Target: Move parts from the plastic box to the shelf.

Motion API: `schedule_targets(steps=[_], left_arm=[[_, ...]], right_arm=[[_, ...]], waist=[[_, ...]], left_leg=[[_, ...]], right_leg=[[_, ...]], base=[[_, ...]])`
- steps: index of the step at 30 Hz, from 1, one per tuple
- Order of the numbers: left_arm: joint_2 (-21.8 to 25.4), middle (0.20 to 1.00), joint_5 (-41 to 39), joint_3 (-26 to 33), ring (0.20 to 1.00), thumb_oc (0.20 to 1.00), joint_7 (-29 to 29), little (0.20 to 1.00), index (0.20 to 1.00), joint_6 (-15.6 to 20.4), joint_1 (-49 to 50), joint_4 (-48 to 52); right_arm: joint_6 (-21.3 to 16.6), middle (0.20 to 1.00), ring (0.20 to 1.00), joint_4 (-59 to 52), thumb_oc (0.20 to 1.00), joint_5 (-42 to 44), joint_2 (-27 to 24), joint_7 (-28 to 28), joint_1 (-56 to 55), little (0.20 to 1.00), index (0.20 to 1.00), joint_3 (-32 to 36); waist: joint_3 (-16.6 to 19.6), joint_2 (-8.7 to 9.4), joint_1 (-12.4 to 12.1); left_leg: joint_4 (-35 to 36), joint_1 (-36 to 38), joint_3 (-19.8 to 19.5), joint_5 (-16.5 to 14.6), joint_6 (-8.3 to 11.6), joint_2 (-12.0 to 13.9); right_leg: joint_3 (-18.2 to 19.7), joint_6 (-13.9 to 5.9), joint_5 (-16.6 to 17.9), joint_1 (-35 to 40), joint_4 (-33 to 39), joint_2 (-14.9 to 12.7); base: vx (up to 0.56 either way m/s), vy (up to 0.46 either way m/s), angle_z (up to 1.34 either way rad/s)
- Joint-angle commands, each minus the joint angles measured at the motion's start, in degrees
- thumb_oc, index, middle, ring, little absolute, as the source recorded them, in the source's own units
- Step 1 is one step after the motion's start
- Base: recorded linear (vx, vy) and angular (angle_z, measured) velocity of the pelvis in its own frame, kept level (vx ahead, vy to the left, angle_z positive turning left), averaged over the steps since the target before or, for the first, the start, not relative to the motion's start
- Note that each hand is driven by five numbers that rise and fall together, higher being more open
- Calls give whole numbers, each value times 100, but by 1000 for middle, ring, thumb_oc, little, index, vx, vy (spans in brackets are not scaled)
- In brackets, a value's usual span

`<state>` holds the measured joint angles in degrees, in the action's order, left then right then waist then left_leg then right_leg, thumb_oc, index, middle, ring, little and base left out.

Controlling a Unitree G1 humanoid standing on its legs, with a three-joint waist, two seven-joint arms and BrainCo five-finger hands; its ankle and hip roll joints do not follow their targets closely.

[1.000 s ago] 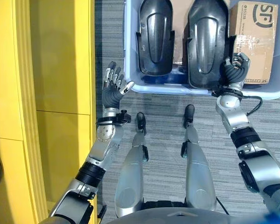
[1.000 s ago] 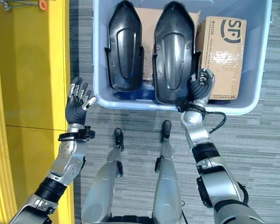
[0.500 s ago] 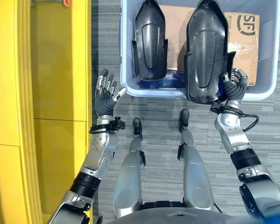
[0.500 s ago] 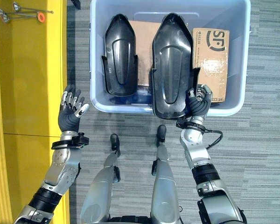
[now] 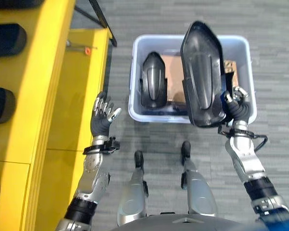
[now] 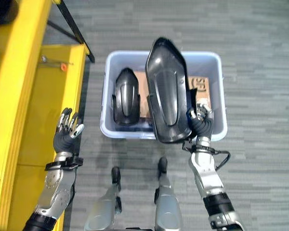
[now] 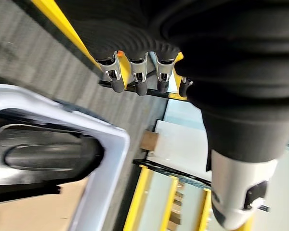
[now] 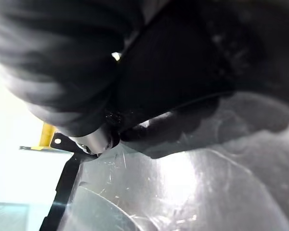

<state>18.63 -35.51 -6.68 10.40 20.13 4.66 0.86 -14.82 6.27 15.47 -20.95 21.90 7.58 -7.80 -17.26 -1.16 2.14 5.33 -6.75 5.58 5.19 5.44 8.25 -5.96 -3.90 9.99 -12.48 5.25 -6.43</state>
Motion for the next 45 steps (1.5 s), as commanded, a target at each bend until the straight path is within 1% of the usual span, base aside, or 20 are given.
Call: schedule_targets(steps=[1, 5, 10, 11, 13, 14, 17, 19, 21, 24, 26, 28, 35, 38, 39, 41, 42, 43, 44, 45], left_arm=[[200, 1000, -10, 123, 1000, 1000, -240, 1000, 1000, 97, 21, 105], [84, 1000, 19, 287, 1000, 1000, -306, 1000, 1000, 21, 198, 85], [3, 1000, -49, 366, 1000, 1000, -362, 1000, 1000, -3, 357, 128], [-63, 1000, -100, 361, 1000, 1000, -452, 1000, 1000, -13, 451, 119], [-65, 1000, -100, 363, 1000, 1000, -452, 1000, 1000, -13, 449, 120], [-65, 1000, -99, 305, 1000, 1000, -458, 1000, 1000, -19, 384, 74], [-83, 1000, -89, 235, 1000, 1000, -486, 1000, 1000, -60, 388, 80], [-85, 1000, -65, 210, 1000, 1000, -566, 1000, 1000, -92, 357, 66], [-101, 1000, -88, 230, 1000, 1000, -643, 1000, 1000, -127, 377, 101], [-98, 1000, -77, 242, 1000, 1000, -609, 1000, 1000, -132, 302, 97], [-136, 1000, -45, 220, 1000, 1000, -598, 1000, 1000, -143, 277, 96], [-44, 1000, 6, 250, 1000, 1000, -601, 1000, 1000, -141, 190, 176], [55, 1000, 211, 516, 1000, 1000, -523, 1000, 1000, -153, 362, 192], [-6, 1000, 399, 803, 1000, 1000, -380, 1000, 1000, -92, 568, 183], [-4, 1000, 549, 857, 1000, 1000, -380, 1000, 1000, -95, 710, 132], [29, 1000, 717, 900, 1000, 1000, -322, 1000, 1000, -102, 792, 104], [63, 1000, 814, 946, 1000, 1000, -279, 1000, 1000, -124, 836, 122], [92, 1000, 940, 963, 1000, 1000, -209, 1000, 1000, -141, 786, 44], [112, 1000, 923, 949, 1000, 1000, -194, 1000, 1000, -96, 646, -35], [112, 1000, 922, 919, 1000, 1000, -191, 1000, 1000, -86, 568, -97]], right_arm=[[-489, 200, 200, -576, 200, 307, -124, -392, 47, 200, 200, 43], [-464, 200, 200, -738, 200, 624, -173, -767, -150, 200, 200, -39], [-402, 200, 200, -843, 200, 718, -288, -960, -144, 200, 200, -121], [-425, 200, 200, -892, 200, 765, -414, -1105, -23, 200, 200, -236], [-428, 200, 200, -886, 200, 766, -416, -1106, -17, 200, 200, -238], [-467, 200, 200, -883, 200, 719, -505, -1042, 83, 200, 200, -276], [-471, 200, 200, -860, 200, 750, -606, -994, 48, 200, 200, -238], [-451, 200, 200, -881, 200, 709, -709, -1002, -68, 200, 200, -120], [-406, 200, 200, -945, 200, 717, -729, -1047, -255, 200, 200, -46], [-361, 200, 200, -1133, 200, 731, -612, -1080, -501, 200, 200, 12], [-355, 200, 200, -1313, 200, 724, -514, -1091, -633, 200, 200, 102], [-324, 200, 200, -1258, 200, 908, -340, -1146, -692, 200, 200, 49], [-227, 200, 200, -1225, 200, 961, -214, -1294, -649, 200, 200, -99], [-164, 200, 200, -1188, 200, 695, -129, -1270, -524, 200, 200, -221], [-139, 200, 200, -1233, 200, 583, -101, -1215, -532, 200, 200, -226], [-136, 200, 200, -1201, 200, 641, -48, -1214, -528, 200, 200, -267], [-134, 200, 200, -1213, 200, 666, -11, -1220, -529, 200, 200, -287], [-150, 200, 200, -1233, 200, 696, 28, -1228, -497, 200, 200, -307], [-185, 200, 200, -1200, 200, 821, 25, -1307, -449, 200, 200, -338], [-201, 200, 200, -1194, 200, 891, 13, -1351, -478, 200, 200, -323]], waist=[[457, 57, -98], [701, 47, -99], [749, 2, -150], [685, -50, -228], [688, -55, -215], [647, -126, -256], [502, -123, -302], [430, -51, -251], [424, 16, -168], [465, 28, -60], [469, -36, 15], [411, 57, -45], [497, 242, -208], [523, 454, -464], [534, 445, -523], [525, 386, -537], [512, 340, -533], [519, 280, -464], [556, 198, -330], [573, 182, -220]], left_leg=[[-96, 96, -191, 45, 259, 531], [-100, 418, -160, 45, 270, 730], [-172, 606, -157, 50, 257, 856], [-150, 527, -278, 292, 305, 945], [-143, 517, -293, 301, 309, 949], [-49, 172, -506, 706, 456, 993], [-33, -318, -729, 1083, 489, 813], [-153, -215, -318, 914, 304, 760], [-829, -104, 14, 492, 214, 826], [-1029, 162, 128, -120, 186, 837], [-864, 272, 250, -344, 57, 604], [-1241, 163, 163, -566, 18, 389], [-1313, 104, 168, -821, -126, 56], [-1576, -69, 79, -1153, -451, -535], [-1466, 34, 21, -1172, -634, -840], [-1257, 198, -3, -1105, -736, -925], [-1062, 328, -38, -1053, -778, -968], [-852, 395, -127, -913, -796, -966], [-658, 463, -332, -753, -788, -951], [-610, 464, -462, -672, -772, -956]], right_leg=[[11, -501, -892, 321, -892, -369], [63, -436, -1095, 523, -1020, -197], [115, -326, -1338, 523, -1435, -54], [9, -227, -1502, 445, -1703, 61], [-5, -223, -1508, 437, -1714, 63], [-204, -159, -1606, 277, -1811, 113], [-543, -63, -1606, 246, -1799, -34], [-799, -72, -1483, 243, -1798, -293], [-1022, -65, -1358, 229, -1800, -536], [-1233, -115, -1308, 303, -1913, -832], [-1315, -246, -1197, 444, -2084, -1097], [-1397, -349, -1029, 667, -2056, -1418], [-1564, -583, -640, 893, -1790, -1766], [-1670, -802, 77, 946, -1843, -2310], [-1679, -885, 722, 953, -2098, -2624], [-1657, -835, 777, 882, -2332, -2706], [-1602, -771, 660, 780, -2516, -2680], [-1295, -637, 307, 593, -2840, -2274], [-781, -396, -400, 318, -2881, -1405], [-425, -229, -862, 211, -2847, -771]], base=[[21, -82, -6], [42, -87, -7], [-13, -77, -7], [-89, -78, 1], [-118, -69, 7], [-226, -95, 18], [-202, -71, 93], [-169, 19, 99], [-152, 45, 110], [-16, 156, 108], [83, 255, 99], [56, 265, 66], [28, 154, 26], [64, 369, 25], [54, 301, 30], [61, 298, 38], [35, 309, 38], [43, 237, 72], [55, 155, 59], [102, 87, 47]])
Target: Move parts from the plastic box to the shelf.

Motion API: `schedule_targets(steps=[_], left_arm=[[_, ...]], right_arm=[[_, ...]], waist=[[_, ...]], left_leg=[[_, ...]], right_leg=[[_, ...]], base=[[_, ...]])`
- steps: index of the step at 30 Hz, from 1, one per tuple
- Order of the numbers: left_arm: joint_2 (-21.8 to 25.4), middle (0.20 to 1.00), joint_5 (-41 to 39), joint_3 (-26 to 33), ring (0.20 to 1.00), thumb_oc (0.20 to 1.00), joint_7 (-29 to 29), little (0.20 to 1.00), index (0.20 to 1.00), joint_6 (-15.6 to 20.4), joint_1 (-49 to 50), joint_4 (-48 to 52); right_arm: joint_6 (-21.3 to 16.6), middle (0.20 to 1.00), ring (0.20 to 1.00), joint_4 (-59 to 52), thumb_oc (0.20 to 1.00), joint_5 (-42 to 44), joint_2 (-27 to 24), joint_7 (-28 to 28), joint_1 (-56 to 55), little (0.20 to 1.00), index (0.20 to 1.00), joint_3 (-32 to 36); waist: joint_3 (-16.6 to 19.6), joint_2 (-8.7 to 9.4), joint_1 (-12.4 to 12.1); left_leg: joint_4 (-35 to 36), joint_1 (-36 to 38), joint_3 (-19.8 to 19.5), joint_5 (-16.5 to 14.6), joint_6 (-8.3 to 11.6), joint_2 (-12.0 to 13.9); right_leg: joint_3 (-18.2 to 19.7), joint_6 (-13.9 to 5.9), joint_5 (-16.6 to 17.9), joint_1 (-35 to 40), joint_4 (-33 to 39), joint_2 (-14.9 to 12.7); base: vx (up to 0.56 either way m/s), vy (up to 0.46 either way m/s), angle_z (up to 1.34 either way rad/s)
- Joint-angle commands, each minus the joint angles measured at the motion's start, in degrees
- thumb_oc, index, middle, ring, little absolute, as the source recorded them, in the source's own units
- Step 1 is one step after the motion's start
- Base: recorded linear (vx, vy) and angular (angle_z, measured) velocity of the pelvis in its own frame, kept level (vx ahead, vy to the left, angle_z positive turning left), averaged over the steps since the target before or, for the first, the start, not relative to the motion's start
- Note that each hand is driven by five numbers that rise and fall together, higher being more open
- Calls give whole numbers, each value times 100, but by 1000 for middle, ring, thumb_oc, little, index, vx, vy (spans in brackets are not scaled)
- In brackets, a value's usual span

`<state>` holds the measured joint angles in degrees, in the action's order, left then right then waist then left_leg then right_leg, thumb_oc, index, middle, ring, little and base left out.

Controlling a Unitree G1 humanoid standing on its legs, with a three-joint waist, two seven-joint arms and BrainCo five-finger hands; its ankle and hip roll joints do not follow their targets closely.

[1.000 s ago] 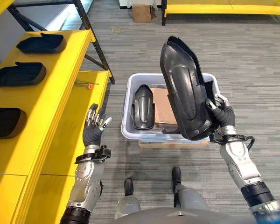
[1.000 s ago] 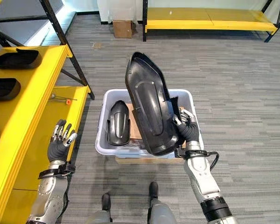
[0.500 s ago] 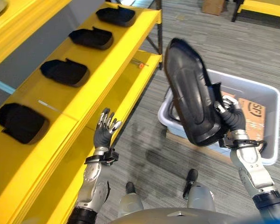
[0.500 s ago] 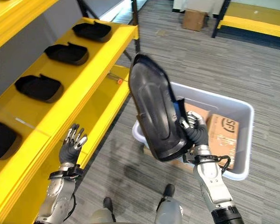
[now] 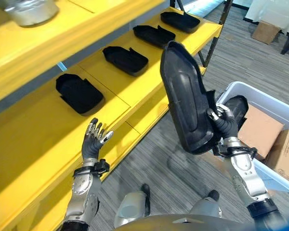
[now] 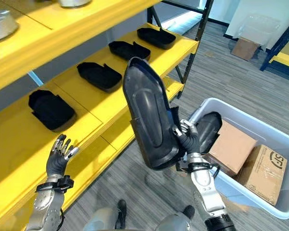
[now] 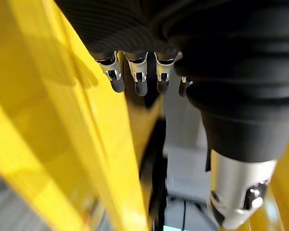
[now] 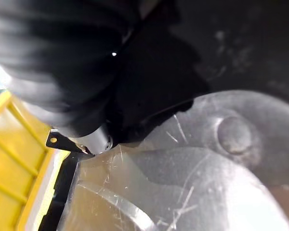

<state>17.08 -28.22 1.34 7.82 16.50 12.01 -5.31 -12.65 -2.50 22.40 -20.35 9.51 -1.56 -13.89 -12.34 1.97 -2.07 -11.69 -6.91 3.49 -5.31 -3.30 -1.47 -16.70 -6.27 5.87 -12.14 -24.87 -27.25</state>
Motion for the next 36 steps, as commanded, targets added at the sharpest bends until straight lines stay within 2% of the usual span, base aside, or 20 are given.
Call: schedule_targets(steps=[1, 3, 5, 6, 10, 15, 17, 18, 19, 20, 21, 23, 24, 26, 28, 29, 30, 31, 34, 36], left_arm=[[265, 1000, 180, 84, 1000, 1000, 39, 1000, 1000, 281, -196, 538], [174, 1000, 210, 8, 1000, 1000, -15, 1000, 1000, 274, -176, 600], [72, 1000, 241, -45, 1000, 1000, -30, 1000, 1000, 289, -172, 600], [-9, 1000, 203, -57, 1000, 1000, -39, 1000, 1000, 310, -157, 607], [-212, 1000, 70, -22, 1000, 1000, -108, 1000, 1000, 350, -33, 591], [-211, 1000, 51, 3, 1000, 1000, -195, 1000, 1000, 321, 82, 674], [-196, 1000, -17, -79, 1000, 1000, -235, 1000, 1000, 312, -5, 605], [-181, 1000, -33, -106, 1000, 1000, -242, 1000, 1000, 313, -69, 589], [-137, 1000, -58, -117, 1000, 1000, -275, 1000, 1000, 292, -104, 596], [-120, 1000, -54, -120, 1000, 1000, -280, 1000, 1000, 288, -109, 609], [-114, 1000, -66, -133, 1000, 1000, -271, 1000, 1000, 281, -109, 652], [-119, 1000, -83, -144, 1000, 1000, -240, 1000, 1000, 279, -136, 640], [-112, 1000, -85, -176, 1000, 1000, -170, 1000, 1000, 284, -194, 647], [-69, 1000, -63, -213, 1000, 1000, -168, 1000, 1000, 227, -266, 647], [-74, 1000, -57, -230, 1000, 1000, -188, 1000, 1000, 218, -279, 669], [-67, 1000, -91, -222, 1000, 1000, -261, 1000, 1000, 198, -256, 690], [-67, 1000, -91, -222, 1000, 1000, -261, 1000, 1000, 198, -256, 690], [-12, 1000, -170, -183, 1000, 1000, -335, 1000, 1000, 198, -246, 791], [120, 1000, -103, -132, 1000, 1000, -381, 1000, 1000, 187, -233, 840], [149, 1000, -96, -104, 1000, 1000, -380, 1000, 1000, 188, -223, 851]], right_arm=[[-429, 200, 200, -337, 200, 279, -84, -168, 360, 200, 200, 294], [-473, 200, 200, -365, 200, 413, -157, -252, 220, 200, 200, 280], [-481, 200, 200, -412, 200, 423, -196, -295, 167, 200, 200, 216], [-499, 200, 200, -447, 200, 461, -224, -338, 159, 200, 200, 188], [-474, 200, 200, -323, 200, 519, -226, -395, 173, 200, 200, 169], [-484, 200, 200, -291, 200, 578, -237, -431, 100, 200, 200, 227], [-534, 200, 200, -303, 200, 602, -355, -387, 32, 200, 200, 368], [-558, 200, 200, -332, 200, 580, -420, -345, 48, 200, 200, 434], [-548, 200, 200, -333, 200, 537, -486, -292, 101, 200, 200, 482], [-532, 200, 200, -327, 200, 517, -487, -289, 86, 200, 200, 492], [-521, 200, 200, -316, 200, 548, -460, -282, 7, 200, 200, 521], [-524, 200, 200, -314, 200, 555, -466, -260, -98, 200, 200, 556], [-557, 200, 200, -301, 200, 587, -455, -226, -140, 200, 200, 542], [-517, 200, 200, -310, 200, 608, -471, -182, -222, 200, 200, 582], [-509, 200, 200, -309, 200, 620, -471, -193, -221, 200, 200, 593], [-499, 200, 200, -327, 200, 614, -475, -188, -217, 200, 200, 629], [-499, 200, 200, -327, 200, 614, -475, -188, -217, 200, 200, 629], [-476, 200, 200, -421, 200, 550, -438, -209, -213, 200, 200, 701], [-378, 200, 200, -388, 200, 735, -304, -382, -147, 200, 200, 534], [-344, 200, 200, -387, 200, 807, -278, -421, -97, 200, 200, 457]], waist=[[84, -107, 308], [106, -4, 427], [156, 52, 489], [184, 96, 463], [433, 92, 358], [505, 107, 312], [286, 162, 383], [178, 174, 453], [134, 271, 565], [141, 294, 581], [197, 293, 642], [276, 150, 724], [296, 58, 752], [307, -142, 733], [305, -203, 695], [337, -249, 689], [337, -248, 689], [375, -255, 661], [362, -133, 517], [355, -97, 468]], left_leg=[[1118, 494, -356, 430, 117, -34], [1076, 415, -588, 477, 131, -221], [1044, 356, -789, 518, 131, -381], [1031, 328, -873, 521, 145, -459], [1066, 323, -962, 513, 179, -463], [943, 280, -1034, 504, 227, -454], [163, -141, -885, 402, 419, -483], [-188, -310, -597, 276, 443, -327], [-471, -319, -116, 69, 381, 182], [-535, -260, -38, 20, 394, 434], [-380, -87, 1, 208, 472, 1098], [309, 252, 79, 829, 696, 1789], [796, 271, 171, 1394, 867, 2220], [1328, 440, 168, 2078, 1166, 2553], [1334, 493, 76, 2032, 1232, 2492], [1275, 541, 93, 1671, 1197, 2366], [1274, 541, 93, 1670, 1197, 2366], [1110, 542, 378, 1231, 1203, 2172], [850, 489, 389, 843, 1114, 1803], [773, 424, 361, 760, 1087, 1705]], right_leg=[[967, 122, -778, 116, 257, 1881], [1399, 310, -994, 153, 562, 2645], [1747, 434, -977, 205, 753, 2974], [1891, 459, -921, 331, 1053, 3009], [1823, 391, -643, 882, 2158, 2917], [1653, 428, -583, 1090, 2430, 2841], [1437, 513, -611, 1032, 2335, 2719], [1340, 528, -635, 997, 2243, 2644], [1252, 508, -558, 863, 2142, 2459], [1244, 489, -561, 849, 2111, 2398], [1131, 437, -625, 818, 2031, 2251], [917, 383, -763, 816, 1932, 2179], [795, 323, -848, 761, 1797, 2089], [750, 171, -940, 649, 1492, 1936], [763, 125, -928, 635, 1450, 1908], [781, 58, -944, 668, 1428, 1823], [782, 58, -944, 668, 1428, 1823], [746, -40, -892, 798, 1339, 1516], [676, -228, -705, 1094, 1536, 1139], [640, -274, -653, 1160, 1596, 1040]], base=[[80, 11, 38], [39, 2, 113], [3, -32, 118], [13, -90, 57], [25, -133, 31], [-8, -74, 21], [-190, -45, 68], [-288, 14, 151], [-194, 51, 209], [-120, 117, 172], [-3, 129, 114], [23, 195, 35], [28, 285, 64], [50, 300, 86], [59, 169, 16], [65, 139, -12], [165, 290, -24], [154, 292, -5], [134, 271, 16], [62, 150, 31]])
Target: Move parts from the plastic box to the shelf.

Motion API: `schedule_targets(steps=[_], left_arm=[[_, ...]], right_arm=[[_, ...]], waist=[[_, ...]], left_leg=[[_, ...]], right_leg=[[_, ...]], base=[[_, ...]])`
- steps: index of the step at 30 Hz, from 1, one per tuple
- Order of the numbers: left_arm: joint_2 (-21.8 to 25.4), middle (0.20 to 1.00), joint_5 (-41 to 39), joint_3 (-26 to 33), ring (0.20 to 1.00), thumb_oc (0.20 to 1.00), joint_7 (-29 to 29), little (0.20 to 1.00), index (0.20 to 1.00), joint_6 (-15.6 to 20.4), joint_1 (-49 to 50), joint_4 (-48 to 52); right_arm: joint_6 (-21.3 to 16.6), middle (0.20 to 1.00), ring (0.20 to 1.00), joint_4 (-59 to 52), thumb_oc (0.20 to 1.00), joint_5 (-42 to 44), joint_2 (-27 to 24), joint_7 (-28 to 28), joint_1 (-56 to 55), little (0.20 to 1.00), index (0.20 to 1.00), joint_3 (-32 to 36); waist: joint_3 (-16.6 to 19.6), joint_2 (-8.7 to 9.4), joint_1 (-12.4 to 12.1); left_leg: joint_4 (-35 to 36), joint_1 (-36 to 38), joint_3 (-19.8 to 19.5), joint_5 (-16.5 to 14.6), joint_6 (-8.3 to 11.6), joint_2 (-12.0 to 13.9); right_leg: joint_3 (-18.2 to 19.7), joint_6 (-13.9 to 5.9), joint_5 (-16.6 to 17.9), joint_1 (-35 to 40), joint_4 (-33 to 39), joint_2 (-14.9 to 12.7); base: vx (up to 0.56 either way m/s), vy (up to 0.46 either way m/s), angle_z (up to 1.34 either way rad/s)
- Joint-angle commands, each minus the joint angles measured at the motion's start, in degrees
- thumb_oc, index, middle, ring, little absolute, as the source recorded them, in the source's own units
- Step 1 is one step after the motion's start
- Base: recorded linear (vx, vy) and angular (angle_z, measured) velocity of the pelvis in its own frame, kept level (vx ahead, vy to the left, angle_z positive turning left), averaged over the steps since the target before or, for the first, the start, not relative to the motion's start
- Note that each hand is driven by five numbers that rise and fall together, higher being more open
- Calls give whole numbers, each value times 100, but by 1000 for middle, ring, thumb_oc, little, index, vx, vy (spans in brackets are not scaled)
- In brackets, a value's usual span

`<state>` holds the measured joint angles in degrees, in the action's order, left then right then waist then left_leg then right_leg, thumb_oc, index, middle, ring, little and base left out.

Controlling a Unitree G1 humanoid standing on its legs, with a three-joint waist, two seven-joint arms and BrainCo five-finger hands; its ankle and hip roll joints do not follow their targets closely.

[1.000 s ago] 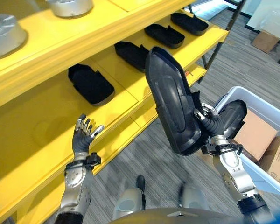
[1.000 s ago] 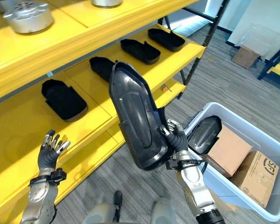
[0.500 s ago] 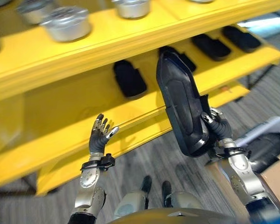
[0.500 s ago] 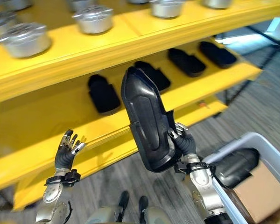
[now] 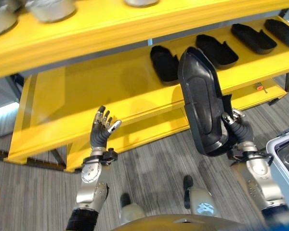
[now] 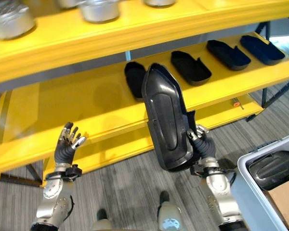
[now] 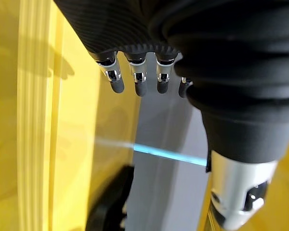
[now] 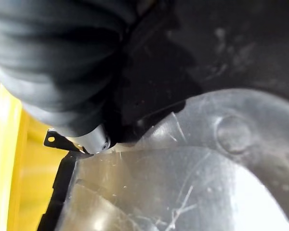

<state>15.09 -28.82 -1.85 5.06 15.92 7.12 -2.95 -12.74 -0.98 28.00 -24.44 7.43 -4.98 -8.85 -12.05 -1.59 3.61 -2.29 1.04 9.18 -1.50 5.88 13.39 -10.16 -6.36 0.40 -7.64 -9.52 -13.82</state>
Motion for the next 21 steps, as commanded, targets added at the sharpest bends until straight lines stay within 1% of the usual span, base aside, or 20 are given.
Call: schedule_targets(steps=[1, 2, 3, 4, 7, 8, 9, 10, 11, 12, 17, 19, 21], left_arm=[[370, 1000, -23, 223, 1000, 1000, -90, 1000, 1000, 233, 270, 612], [383, 1000, 0, 234, 1000, 1000, -66, 1000, 1000, 227, 270, 618], [390, 1000, 19, 272, 1000, 1000, -26, 1000, 1000, 200, 303, 615], [392, 1000, 20, 275, 1000, 1000, -25, 1000, 1000, 198, 304, 618], [413, 1000, 54, 305, 1000, 1000, 39, 1000, 1000, 191, 324, 588], [416, 1000, 55, 311, 1000, 1000, 40, 1000, 1000, 189, 321, 590], [452, 1000, 52, 306, 1000, 1000, 71, 1000, 1000, 190, 307, 586], [475, 1000, 29, 308, 1000, 1000, 76, 1000, 1000, 184, 294, 568], [512, 1000, 13, 300, 1000, 1000, 112, 1000, 1000, 174, 282, 625], [516, 1000, 13, 308, 1000, 1000, 114, 1000, 1000, 169, 278, 631], [670, 1000, -143, 275, 1000, 1000, 168, 1000, 1000, 140, 207, 749], [758, 1000, -277, 151, 1000, 1000, 156, 1000, 1000, 135, 167, 786], [829, 1000, -344, 56, 1000, 1000, 148, 1000, 1000, 116, 163, 850]], right_arm=[[-306, 200, 200, -532, 200, 245, 140, -233, 280, 200, 200, -100], [-286, 200, 200, -533, 200, 269, 152, -244, 334, 200, 200, -162], [-248, 200, 200, -485, 200, 310, 185, -267, 492, 200, 200, -271], [-251, 200, 200, -478, 200, 310, 188, -268, 499, 200, 200, -274], [-206, 200, 200, -234, 200, 343, 255, -268, 915, 200, 200, -493], [-214, 200, 200, -218, 200, 345, 260, -271, 931, 200, 200, -497], [-176, 200, 200, 21, 200, 362, 314, -204, 1232, 200, 200, -619], [-163, 200, 200, 202, 200, 403, 368, -176, 1412, 200, 200, -704], [-123, 200, 200, 482, 200, 553, 493, -109, 1764, 200, 200, -879], [-133, 200, 200, 503, 200, 557, 499, -113, 1785, 200, 200, -882], [-79, 200, 200, 1260, 200, 474, 710, 237, 2755, 200, 200, -1007], [-87, 200, 200, 1773, 200, 503, 843, 516, 3336, 200, 200, -984], [-101, 200, 200, 1942, 200, 538, 827, 658, 3691, 200, 200, -911]], waist=[[331, 308, -123], [322, 334, -167], [323, 407, -263], [324, 413, -252], [312, 537, -458], [311, 542, -447], [272, 614, -604], [248, 654, -670], [189, 708, -875], [187, 712, -864], [-44, 787, -1298], [-185, 786, -1506], [-267, 759, -1610]], left_leg=[[-244, -436, -248, 318, 139, 117], [-289, -483, -281, 283, 126, 45], [-356, -601, -362, 208, 84, -83], [-366, -612, -371, 203, 81, -90], [-520, -825, -506, 114, 28, -228], [-537, -840, -515, 106, 26, -233], [-645, -1017, -598, 80, 7, -292], [-736, -1141, -662, 69, 4, -315], [-825, -1307, -737, 64, -7, -357], [-840, -1322, -747, 58, -8, -359], [-945, -1703, -989, 98, -32, -456], [-934, -1832, -1080, 138, -46, -514], [-947, -1891, -1128, 131, -44, -538]], right_leg=[[-65, -305, -50, 769, 132, -389], [-106, -314, -27, 790, 148, -443], [-181, -354, 17, 843, 222, -535], [-190, -358, 19, 848, 229, -541], [-364, -392, 56, 944, 332, -633], [-373, -395, 57, 945, 335, -637], [-494, -422, 105, 973, 372, -685], [-571, -427, 114, 985, 385, -701], [-694, -429, 129, 1011, 420, -712], [-703, -430, 129, 1012, 422, -713], [-953, -436, 160, 930, 406, -713], [-1065, -428, 182, 899, 407, -698], [-1122, -429, 173, 895, 400, -681]], base=[[54, 152, 41], [69, 158, 46], [47, 116, 30], [56, 109, 31], [43, 48, 35], [44, 32, 34], [22, 8, 32], [42, -3, 44], [20, -16, 40], [16, -22, 43], [-9, -29, 28], [9, -19, 34], [9, -9, 23]])
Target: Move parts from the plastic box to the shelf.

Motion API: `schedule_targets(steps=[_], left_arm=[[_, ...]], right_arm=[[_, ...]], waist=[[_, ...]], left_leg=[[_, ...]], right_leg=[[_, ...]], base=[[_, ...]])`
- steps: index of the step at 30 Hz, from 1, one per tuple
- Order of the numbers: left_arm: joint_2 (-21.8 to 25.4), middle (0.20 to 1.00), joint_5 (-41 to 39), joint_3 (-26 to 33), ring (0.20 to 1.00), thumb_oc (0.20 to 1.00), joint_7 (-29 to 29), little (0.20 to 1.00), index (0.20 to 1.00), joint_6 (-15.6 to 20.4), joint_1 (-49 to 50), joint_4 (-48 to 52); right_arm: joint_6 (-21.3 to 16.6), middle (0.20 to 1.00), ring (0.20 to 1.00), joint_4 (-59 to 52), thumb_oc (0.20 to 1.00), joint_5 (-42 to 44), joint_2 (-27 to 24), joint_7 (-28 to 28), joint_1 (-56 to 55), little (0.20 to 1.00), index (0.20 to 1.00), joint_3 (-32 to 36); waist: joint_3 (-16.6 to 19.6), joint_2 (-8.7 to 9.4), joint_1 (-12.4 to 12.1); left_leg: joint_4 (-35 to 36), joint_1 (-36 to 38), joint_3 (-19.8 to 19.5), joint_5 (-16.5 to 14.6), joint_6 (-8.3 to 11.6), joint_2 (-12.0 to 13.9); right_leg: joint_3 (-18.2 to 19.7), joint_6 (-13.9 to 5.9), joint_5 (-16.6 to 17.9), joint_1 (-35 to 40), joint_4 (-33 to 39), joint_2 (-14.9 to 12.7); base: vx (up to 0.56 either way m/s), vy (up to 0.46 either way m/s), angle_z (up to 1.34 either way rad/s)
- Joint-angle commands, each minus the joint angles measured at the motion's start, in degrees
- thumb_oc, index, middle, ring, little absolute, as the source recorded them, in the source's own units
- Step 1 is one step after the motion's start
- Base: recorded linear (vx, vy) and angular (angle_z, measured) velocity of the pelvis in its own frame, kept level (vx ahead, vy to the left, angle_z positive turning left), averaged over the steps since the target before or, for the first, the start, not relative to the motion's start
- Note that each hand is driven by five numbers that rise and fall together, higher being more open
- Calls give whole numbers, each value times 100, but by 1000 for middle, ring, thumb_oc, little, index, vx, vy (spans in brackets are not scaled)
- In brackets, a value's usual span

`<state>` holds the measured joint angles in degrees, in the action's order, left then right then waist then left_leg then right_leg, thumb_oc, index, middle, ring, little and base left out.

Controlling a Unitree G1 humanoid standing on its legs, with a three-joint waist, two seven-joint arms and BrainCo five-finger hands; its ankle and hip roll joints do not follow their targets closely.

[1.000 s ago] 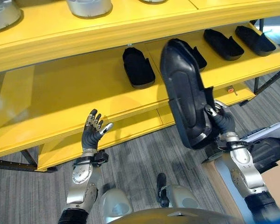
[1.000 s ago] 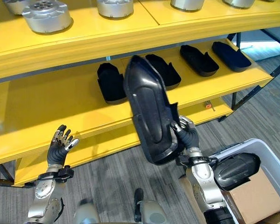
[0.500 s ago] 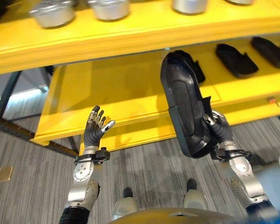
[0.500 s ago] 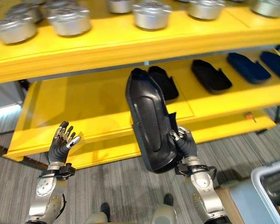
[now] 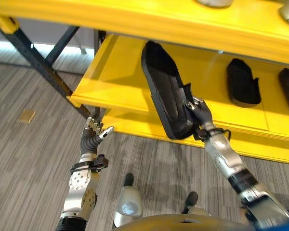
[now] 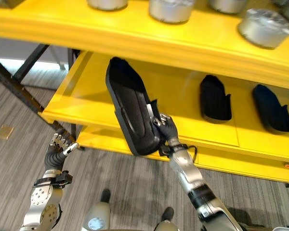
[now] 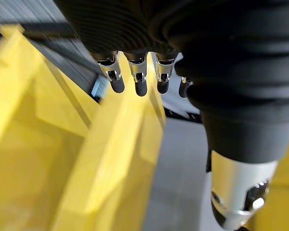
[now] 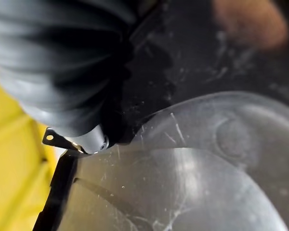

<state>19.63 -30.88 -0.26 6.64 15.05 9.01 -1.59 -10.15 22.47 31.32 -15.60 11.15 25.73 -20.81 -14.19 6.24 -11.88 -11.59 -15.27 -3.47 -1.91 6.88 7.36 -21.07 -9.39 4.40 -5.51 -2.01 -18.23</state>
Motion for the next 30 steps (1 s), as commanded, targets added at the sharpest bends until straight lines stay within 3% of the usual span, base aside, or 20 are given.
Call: schedule_targets(steps=[1, 7, 13, 15, 16, 17, 30], left_arm=[[415, 1000, -153, -158, 1000, 1000, -8, 1000, 1000, 201, -32, 723], [672, 1000, -378, -405, 1000, 1000, -25, 1000, 1000, 278, -124, 889], [890, 1000, -512, -619, 1000, 1000, -37, 1000, 1000, 362, -244, 1054], [952, 1000, -521, -686, 1000, 1000, -28, 1000, 1000, 402, -286, 1071], [951, 1000, -522, -689, 1000, 1000, -30, 1000, 1000, 406, -307, 1071], [993, 1000, -567, -782, 1000, 1000, -14, 1000, 1000, 442, -366, 1090], [1057, 1000, -666, -1119, 1000, 1000, 66, 1000, 1000, 521, -591, 1113]], right_arm=[[-342, 200, 200, -264, 200, 185, -85, 363, 807, 200, 200, 313], [-373, 200, 200, 754, 200, 264, -407, 832, 2186, 200, 200, 539], [-400, 200, 200, 1861, 200, 350, -904, 1190, 3433, 200, 200, 613], [-387, 200, 200, 2305, 200, 385, -1048, 1283, 3812, 200, 200, 627], [-401, 200, 200, 2340, 200, 395, -1060, 1272, 3850, 200, 200, 623], [-411, 200, 200, 2771, 200, 499, -1138, 1341, 4195, 200, 200, 611], [-207, 200, 200, 4712, 200, 657, -1568, 1362, 4954, 200, 200, 424]], waist=[[-96, -36, -106], [-388, -207, -305], [-646, -453, -358], [-692, -513, -346], [-725, -527, -355], [-781, -585, -347], [-915, -742, -276]], left_leg=[[-30, -322, 107, 177, -147, 39], [-287, -702, -58, 139, -190, -111], [-559, -1112, -142, 91, -220, -203], [-643, -1148, -162, -63, -192, -204], [-652, -1215, -136, 67, -233, -229], [-736, -1239, -146, -100, -207, -206], [-960, -1551, -118, -202, -259, -279]], right_leg=[[-54, -123, -228, 660, -360, -238], [-176, -94, -261, 467, -543, -295], [-172, -39, -335, 112, -800, -369], [-74, -58, -463, 42, -889, -354], [-112, -19, -361, -17, -886, -384], [7, -41, -482, -77, -954, -367], [124, -19, -509, -332, -982, -384]], base=[[-11, -17, 19], [-20, 10, 16], [-29, 23, 11], [12, 21, 7], [-32, 51, -4], [-25, 41, -11], [-5, 23, -5]])
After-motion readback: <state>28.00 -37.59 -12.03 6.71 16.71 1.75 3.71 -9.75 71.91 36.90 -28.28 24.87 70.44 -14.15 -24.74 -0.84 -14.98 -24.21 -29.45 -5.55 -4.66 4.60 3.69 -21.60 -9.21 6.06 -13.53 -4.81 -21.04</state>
